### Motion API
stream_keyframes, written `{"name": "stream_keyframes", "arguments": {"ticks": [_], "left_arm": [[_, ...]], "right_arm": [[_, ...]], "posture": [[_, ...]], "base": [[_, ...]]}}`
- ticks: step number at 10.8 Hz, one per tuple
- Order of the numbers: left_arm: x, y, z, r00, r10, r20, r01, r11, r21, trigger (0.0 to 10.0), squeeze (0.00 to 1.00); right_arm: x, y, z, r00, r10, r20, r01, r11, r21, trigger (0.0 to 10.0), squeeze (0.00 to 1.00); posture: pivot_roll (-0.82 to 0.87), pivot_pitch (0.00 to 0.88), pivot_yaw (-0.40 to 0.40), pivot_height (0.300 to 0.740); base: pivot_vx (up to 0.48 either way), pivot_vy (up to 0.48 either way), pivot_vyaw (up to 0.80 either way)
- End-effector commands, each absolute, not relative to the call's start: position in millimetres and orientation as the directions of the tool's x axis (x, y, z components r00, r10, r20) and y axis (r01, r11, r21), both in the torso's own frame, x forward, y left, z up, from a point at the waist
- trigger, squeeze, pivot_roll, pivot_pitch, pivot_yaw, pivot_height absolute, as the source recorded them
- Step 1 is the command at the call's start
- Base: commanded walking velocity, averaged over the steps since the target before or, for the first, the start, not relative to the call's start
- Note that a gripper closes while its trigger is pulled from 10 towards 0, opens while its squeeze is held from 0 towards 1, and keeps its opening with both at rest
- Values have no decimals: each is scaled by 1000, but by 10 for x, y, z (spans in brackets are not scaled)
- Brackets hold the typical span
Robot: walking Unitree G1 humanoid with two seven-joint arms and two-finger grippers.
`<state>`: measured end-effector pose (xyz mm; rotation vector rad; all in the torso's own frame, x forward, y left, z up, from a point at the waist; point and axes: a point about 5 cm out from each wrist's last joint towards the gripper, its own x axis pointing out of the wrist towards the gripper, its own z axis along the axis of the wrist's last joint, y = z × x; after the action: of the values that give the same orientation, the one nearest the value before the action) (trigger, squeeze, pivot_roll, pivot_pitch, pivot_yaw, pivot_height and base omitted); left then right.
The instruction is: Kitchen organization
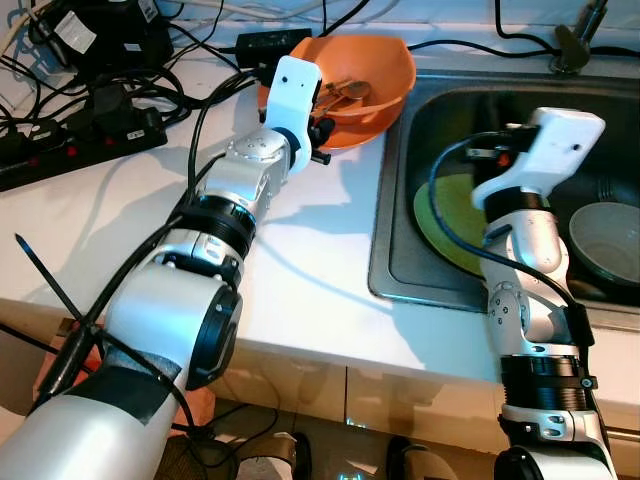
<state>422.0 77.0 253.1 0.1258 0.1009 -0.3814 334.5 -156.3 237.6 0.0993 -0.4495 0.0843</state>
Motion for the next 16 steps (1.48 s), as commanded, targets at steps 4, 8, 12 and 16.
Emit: {"name": "stream_keyframes", "arguments": {"ticks": [4,8,12,16], "left_arm": [[4238,811,2546,925,-351,-146,368,923,109,10000,0],[4221,813,2394,920,-356,-167,368,929,48,10000,0],[4213,787,2360,917,-363,-166,377,924,64,10000,0],[4220,915,2301,924,-333,-188,354,931,93,10000,0]], "right_arm": [[3273,-1382,2393,877,218,428,-260,965,40,10000,0],[3231,-1293,2247,876,326,355,-350,937,4,10000,0],[3208,-1409,2009,909,332,253,-325,943,-70,10000,0],[3159,-1519,1880,931,300,206,-291,954,-71,10000,0]], "posture": [[63,174,134,740],[54,181,132,740],[46,180,132,740],[43,186,136,740]], "base": [[0,0,0],[0,0,0],[0,0,0],[0,0,0]]}}
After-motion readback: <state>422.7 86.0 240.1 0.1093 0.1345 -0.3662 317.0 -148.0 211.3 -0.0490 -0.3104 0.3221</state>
